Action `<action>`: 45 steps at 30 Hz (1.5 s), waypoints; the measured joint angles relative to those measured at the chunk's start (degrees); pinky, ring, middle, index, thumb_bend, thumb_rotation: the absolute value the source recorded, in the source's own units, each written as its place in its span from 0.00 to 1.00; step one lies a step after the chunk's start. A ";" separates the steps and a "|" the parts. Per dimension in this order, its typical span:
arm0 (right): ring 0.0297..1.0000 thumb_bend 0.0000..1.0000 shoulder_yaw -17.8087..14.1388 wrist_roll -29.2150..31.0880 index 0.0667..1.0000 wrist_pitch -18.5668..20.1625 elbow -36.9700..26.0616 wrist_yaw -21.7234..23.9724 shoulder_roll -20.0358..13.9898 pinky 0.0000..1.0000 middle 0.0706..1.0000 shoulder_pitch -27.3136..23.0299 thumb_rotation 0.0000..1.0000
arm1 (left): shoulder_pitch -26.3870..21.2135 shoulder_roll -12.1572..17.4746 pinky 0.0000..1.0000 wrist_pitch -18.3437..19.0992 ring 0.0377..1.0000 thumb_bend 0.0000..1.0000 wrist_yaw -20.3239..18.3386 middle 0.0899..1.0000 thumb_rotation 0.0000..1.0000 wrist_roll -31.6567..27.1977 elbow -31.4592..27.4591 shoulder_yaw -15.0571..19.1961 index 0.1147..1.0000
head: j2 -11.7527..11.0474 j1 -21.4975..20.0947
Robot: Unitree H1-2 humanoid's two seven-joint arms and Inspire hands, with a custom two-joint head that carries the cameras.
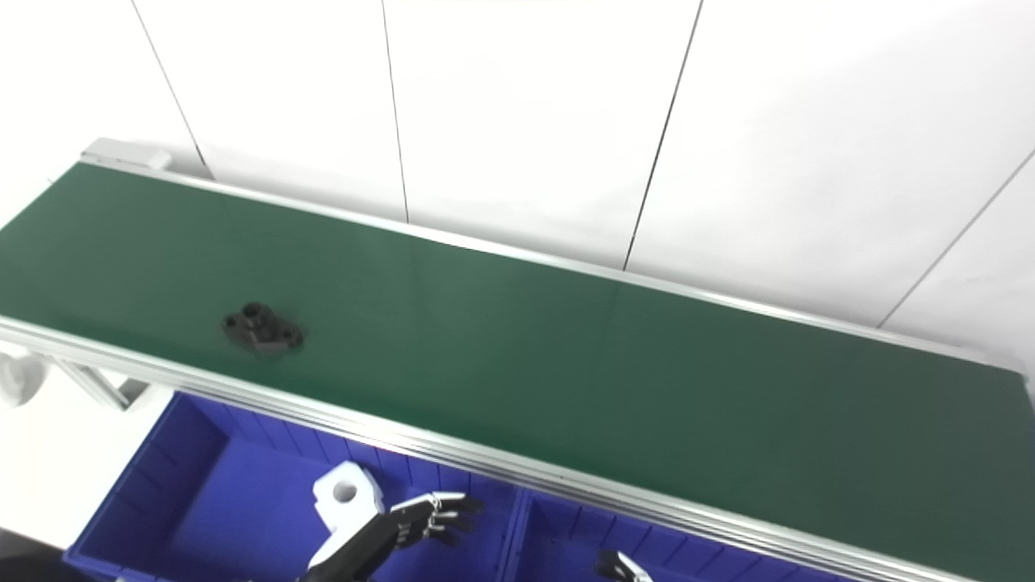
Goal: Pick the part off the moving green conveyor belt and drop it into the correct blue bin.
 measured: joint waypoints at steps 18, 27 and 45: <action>0.71 0.59 0.22 0.21 0.79 -0.01 -0.73 -0.96 -0.42 0.59 0.75 -0.76 0.25 | -0.90 1.14 0.71 0.00 0.77 0.78 3.55 0.82 0.19 0.28 0.83 -2.85 0.77 | -0.09 -1.32; 0.69 0.59 -1.64 3.63 0.77 -0.20 -9.51 -0.33 -0.31 0.58 0.74 -4.11 0.19 | -1.55 1.78 0.71 0.00 0.76 0.79 4.90 0.82 0.17 0.61 1.03 -3.86 0.77 | 0.79 -3.86; 0.67 0.60 -4.92 -1.21 0.76 -0.06 -18.74 1.62 3.36 0.57 0.73 -10.18 0.27 | -1.17 3.04 0.75 0.00 0.80 0.71 4.03 0.87 0.19 -1.74 0.41 -2.86 0.82 | 6.93 -14.49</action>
